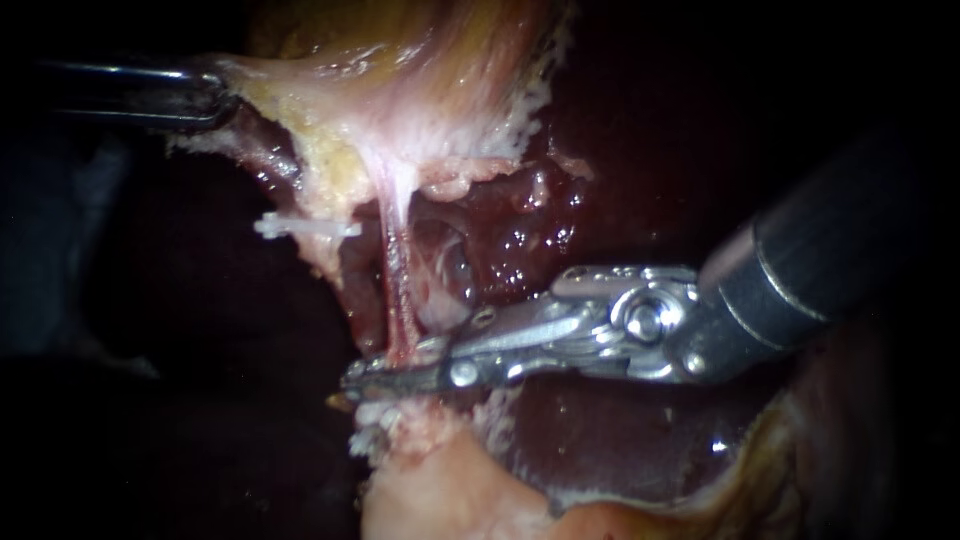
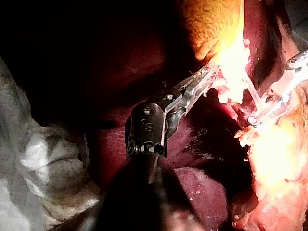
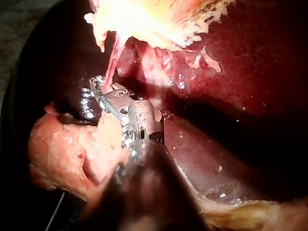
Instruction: Going back second clip right tube
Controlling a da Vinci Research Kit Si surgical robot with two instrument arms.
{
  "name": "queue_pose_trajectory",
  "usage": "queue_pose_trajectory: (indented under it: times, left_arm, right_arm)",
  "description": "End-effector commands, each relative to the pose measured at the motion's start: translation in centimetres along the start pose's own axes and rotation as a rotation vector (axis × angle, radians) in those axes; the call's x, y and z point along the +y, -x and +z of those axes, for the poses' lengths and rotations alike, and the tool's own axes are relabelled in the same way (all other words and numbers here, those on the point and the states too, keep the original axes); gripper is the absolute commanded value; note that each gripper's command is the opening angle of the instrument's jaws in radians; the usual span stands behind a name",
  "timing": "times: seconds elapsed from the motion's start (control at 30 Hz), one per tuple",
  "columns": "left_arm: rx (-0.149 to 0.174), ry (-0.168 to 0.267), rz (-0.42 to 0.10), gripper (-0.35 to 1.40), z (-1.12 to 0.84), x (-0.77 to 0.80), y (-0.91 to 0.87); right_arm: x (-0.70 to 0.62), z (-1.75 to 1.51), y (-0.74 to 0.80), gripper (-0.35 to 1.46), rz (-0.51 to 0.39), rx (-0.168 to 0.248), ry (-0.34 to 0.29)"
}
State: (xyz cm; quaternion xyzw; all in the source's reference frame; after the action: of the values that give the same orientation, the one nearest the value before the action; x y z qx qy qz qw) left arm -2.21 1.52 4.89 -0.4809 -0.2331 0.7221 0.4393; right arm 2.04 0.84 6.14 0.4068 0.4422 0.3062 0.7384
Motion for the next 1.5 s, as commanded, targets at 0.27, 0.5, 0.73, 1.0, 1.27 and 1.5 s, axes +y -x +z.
queue_pose_trajectory:
  times: [0.27,0.5,0.73,1.0,1.27,1.5]
  left_arm:
    - [0.000,0.000,0.000,-0.35,0.00,0.00,0.00]
    - [0.000,0.000,0.000,-0.35,0.00,0.00,0.00]
    - [0.000,0.000,0.000,-0.35,-0.01,0.00,0.00]
    - [0.000,0.001,0.000,-0.35,-0.02,0.00,0.00]
    - [-0.001,0.001,0.000,-0.35,-0.02,0.00,0.00]
    - [-0.001,0.001,0.000,-0.35,-0.02,0.00,0.00]
  right_arm:
    - [0.02,0.06,0.07,0.11,-0.006,0.009,-0.046]
    - [0.13,0.28,0.29,0.42,-0.076,0.045,-0.080]
    - [0.28,0.21,0.26,0.47,-0.272,0.086,0.000]
    - [0.30,-0.18,0.34,0.49,-0.401,0.101,0.050]
    - [0.24,-0.85,0.41,0.50,-0.503,0.103,0.074]
    - [0.22,-1.37,0.45,0.50,-0.551,0.101,0.082]
